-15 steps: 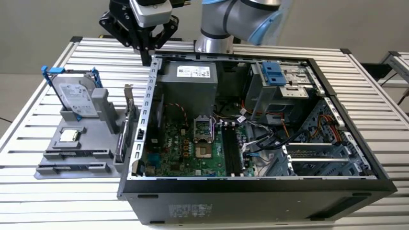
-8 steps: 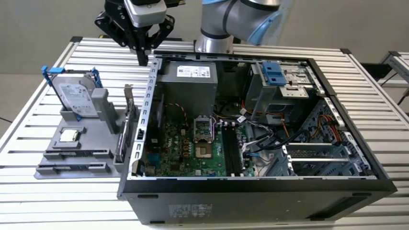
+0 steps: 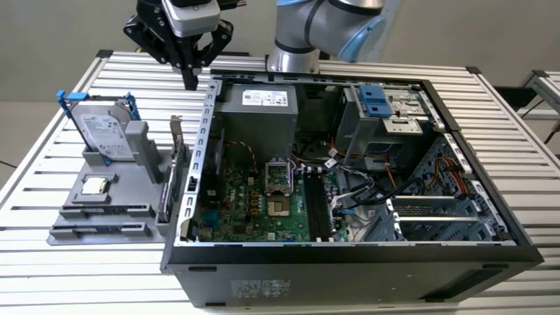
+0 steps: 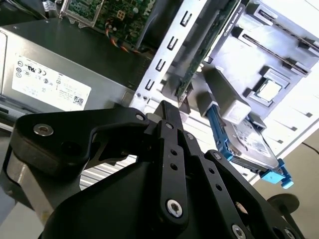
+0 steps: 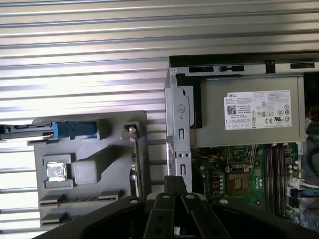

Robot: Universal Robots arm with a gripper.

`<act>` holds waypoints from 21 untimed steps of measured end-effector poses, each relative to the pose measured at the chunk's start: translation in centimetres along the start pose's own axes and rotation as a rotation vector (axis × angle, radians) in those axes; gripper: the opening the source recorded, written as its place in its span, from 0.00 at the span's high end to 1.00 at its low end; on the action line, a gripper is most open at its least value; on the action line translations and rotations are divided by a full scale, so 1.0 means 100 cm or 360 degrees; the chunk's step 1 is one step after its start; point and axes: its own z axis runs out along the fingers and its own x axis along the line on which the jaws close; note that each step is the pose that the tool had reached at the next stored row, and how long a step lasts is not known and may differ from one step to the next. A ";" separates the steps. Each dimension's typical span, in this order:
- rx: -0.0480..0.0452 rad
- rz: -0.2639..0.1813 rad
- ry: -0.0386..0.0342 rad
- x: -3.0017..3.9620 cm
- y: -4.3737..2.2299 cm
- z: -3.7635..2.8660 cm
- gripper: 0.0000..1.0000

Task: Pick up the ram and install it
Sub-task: 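Reach for the ram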

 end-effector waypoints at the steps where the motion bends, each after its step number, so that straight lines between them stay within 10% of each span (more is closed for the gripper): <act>1: 0.0000 0.0000 0.0000 0.0010 -0.0001 0.0000 1.00; 21: 0.0000 -0.0001 0.0000 0.0228 -0.0016 -0.0005 1.00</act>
